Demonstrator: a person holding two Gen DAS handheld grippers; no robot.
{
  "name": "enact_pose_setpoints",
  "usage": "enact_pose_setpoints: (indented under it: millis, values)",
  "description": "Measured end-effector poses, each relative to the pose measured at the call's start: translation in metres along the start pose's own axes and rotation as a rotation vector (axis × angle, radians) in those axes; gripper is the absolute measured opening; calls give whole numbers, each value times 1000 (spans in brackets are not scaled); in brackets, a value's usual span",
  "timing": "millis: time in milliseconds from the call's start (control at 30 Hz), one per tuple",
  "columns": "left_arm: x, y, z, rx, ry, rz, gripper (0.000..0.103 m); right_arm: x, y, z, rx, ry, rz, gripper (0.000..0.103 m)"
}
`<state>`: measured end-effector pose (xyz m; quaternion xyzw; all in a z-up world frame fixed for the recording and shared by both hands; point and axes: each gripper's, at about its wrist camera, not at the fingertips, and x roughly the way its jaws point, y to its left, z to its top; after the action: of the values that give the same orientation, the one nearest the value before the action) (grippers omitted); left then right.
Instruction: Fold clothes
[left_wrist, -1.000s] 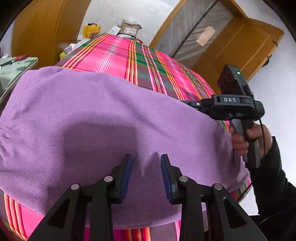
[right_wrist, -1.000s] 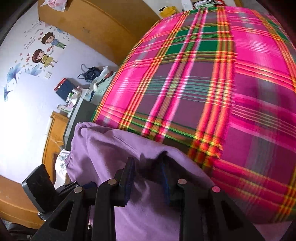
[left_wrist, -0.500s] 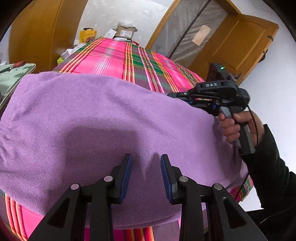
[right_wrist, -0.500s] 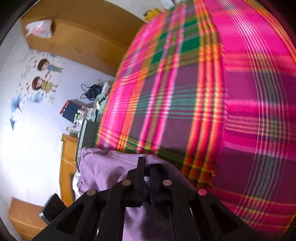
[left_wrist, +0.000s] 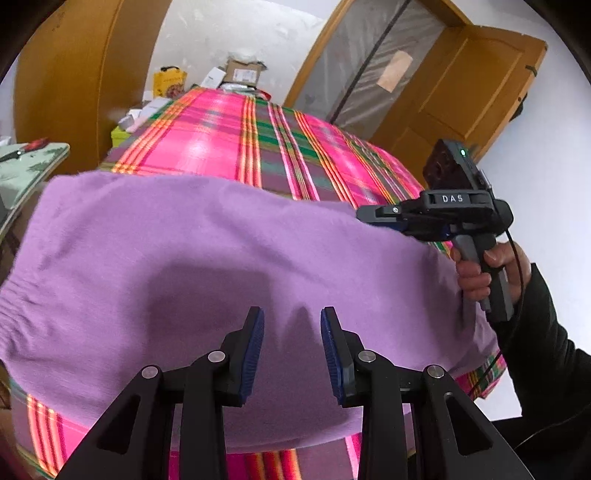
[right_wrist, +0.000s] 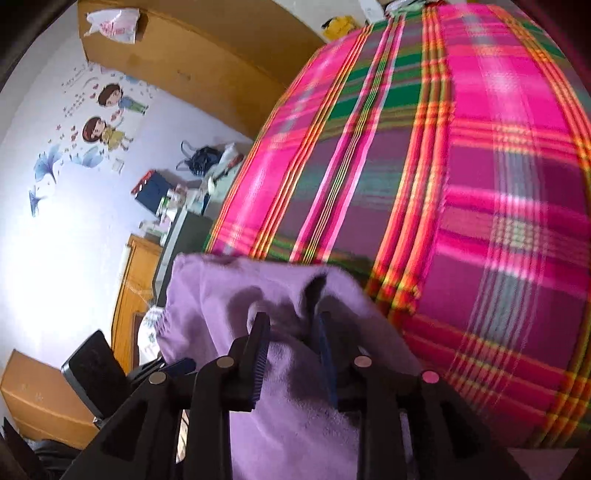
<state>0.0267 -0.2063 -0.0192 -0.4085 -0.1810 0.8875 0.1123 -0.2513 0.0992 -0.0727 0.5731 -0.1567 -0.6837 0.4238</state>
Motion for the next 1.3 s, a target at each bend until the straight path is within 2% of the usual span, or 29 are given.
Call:
enact_pose_setpoints:
  millis: [133,167,200,300,467,600,700,800,933,1033,1067,1133,1167,1300]
  values:
    - [9,1,-3,-6,24,0,33,11,10,-2,-55,36,-5,27]
    - [10,2,-4,-7,28,0,33,12,13,-2,-80,36,-22,16]
    - [11,2,-5,-8,29,-1,33,13,16,-2,-105,35,-41,10]
    - [9,3,-6,-12,27,-9,33,6,10,1,-88,-17,-53,9]
    - [9,5,-6,-13,24,-20,33,-15,-6,10,0,-150,-72,7]
    - [9,6,-7,-19,22,-28,33,-24,-18,7,47,-152,-119,8]
    - [4,6,-6,-15,17,-12,33,-43,-18,-2,48,-216,-122,15]
    - [-9,11,-3,-7,-19,19,33,-60,-7,-19,11,-282,-105,16]
    - [-24,31,5,-38,-64,87,33,-56,16,-51,-85,-285,-89,16]
    - [-29,53,5,-81,-66,144,33,-46,21,-65,-89,-255,-78,16]
    - [-30,60,4,-97,-66,155,33,-41,21,-67,-92,-238,-94,16]
    - [-32,73,3,-129,-66,168,33,-33,11,-72,-87,-191,-179,16]
    - [-32,77,1,-140,-69,167,33,-33,7,-74,-78,-193,-185,9]
    - [-41,70,-1,-124,-94,184,33,-48,7,-85,-85,-234,-166,15]
